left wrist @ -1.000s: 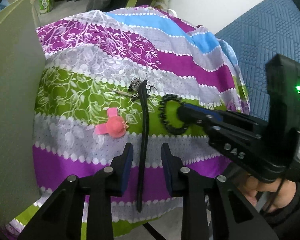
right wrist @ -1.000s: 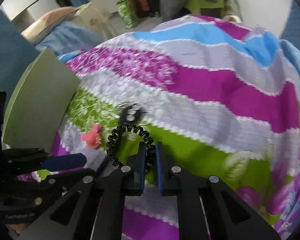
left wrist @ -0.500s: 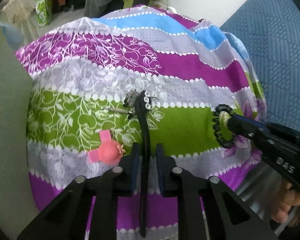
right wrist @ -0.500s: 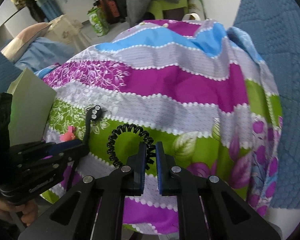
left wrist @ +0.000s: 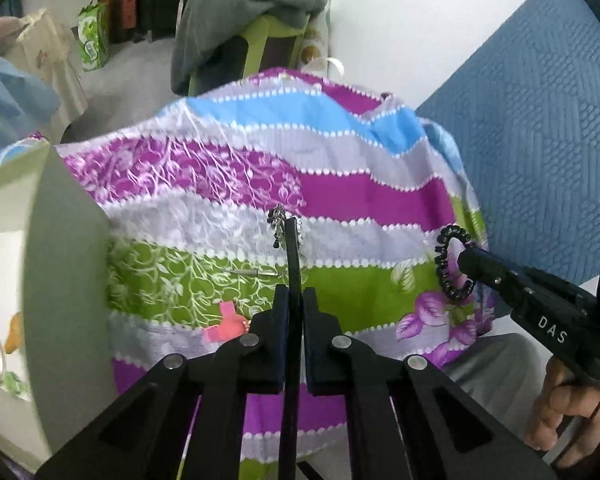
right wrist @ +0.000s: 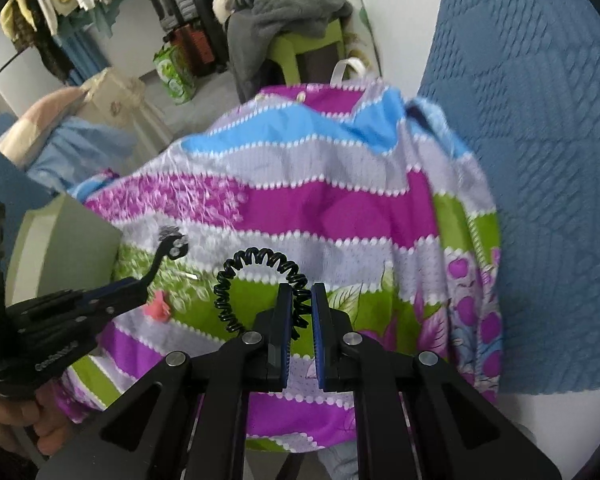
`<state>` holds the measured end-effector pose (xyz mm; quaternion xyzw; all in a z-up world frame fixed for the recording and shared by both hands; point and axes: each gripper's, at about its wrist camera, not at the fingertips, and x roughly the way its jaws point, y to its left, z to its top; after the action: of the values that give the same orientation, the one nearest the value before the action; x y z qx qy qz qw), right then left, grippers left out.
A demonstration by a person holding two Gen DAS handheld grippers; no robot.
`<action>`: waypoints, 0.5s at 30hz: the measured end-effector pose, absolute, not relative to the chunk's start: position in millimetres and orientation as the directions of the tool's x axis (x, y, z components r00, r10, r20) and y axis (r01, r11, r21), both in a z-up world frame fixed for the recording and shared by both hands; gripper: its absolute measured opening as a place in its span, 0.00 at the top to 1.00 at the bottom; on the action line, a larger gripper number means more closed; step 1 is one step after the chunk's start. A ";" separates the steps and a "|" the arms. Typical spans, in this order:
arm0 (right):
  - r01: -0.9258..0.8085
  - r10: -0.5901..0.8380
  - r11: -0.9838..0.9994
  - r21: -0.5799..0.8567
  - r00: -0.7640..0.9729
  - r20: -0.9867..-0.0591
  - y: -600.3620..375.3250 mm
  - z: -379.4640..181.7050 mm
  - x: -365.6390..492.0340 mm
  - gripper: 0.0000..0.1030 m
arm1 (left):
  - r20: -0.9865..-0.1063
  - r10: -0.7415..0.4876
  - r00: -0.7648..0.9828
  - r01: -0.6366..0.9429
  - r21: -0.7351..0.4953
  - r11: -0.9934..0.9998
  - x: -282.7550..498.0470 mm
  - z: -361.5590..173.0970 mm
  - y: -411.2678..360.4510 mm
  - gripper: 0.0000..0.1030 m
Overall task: Organize jewelry
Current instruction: 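Carry the hair tie and hairpin into the green box and open both tools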
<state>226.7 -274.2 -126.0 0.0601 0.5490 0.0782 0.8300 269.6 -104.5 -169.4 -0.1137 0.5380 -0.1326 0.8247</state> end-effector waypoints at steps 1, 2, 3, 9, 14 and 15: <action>-0.060 0.195 0.981 0.186 0.394 -0.898 -274.6 -118.9 227.0 0.93 | -0.853 -0.342 0.395 0.095 -0.332 0.938 267.8 -163.5 -101.4 0.96; -0.057 0.195 0.981 0.188 0.399 -0.896 -274.9 -113.9 227.2 0.93 | -0.849 -0.339 0.404 0.092 -0.332 0.939 266.6 -156.4 -97.7 0.96; -0.055 0.194 0.981 0.188 0.408 -0.892 -274.4 -106.3 227.1 0.93 | -0.847 -0.337 0.411 0.088 -0.331 0.940 265.2 -150.4 -94.1 0.96; -0.054 0.184 0.982 0.179 0.444 -0.877 -265.8 -68.4 227.2 0.93 | -0.827 -0.334 0.452 0.090 -0.331 0.939 255.6 -109.6 -73.1 0.96; -0.073 0.186 0.982 0.172 0.465 -0.865 -248.2 -44.2 227.6 0.93 | -0.814 -0.332 0.476 0.067 -0.342 0.937 251.0 -84.9 -49.3 0.96; -0.080 0.191 0.981 0.175 0.470 -0.862 -242.7 -39.7 227.1 0.93 | -0.808 -0.328 0.489 0.074 -0.337 0.939 249.2 -79.7 -45.6 0.96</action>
<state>227.1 -242.7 -39.7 0.0549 0.5087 0.0792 0.8555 249.2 -45.6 -79.7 -0.1297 0.4914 -0.1178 0.8531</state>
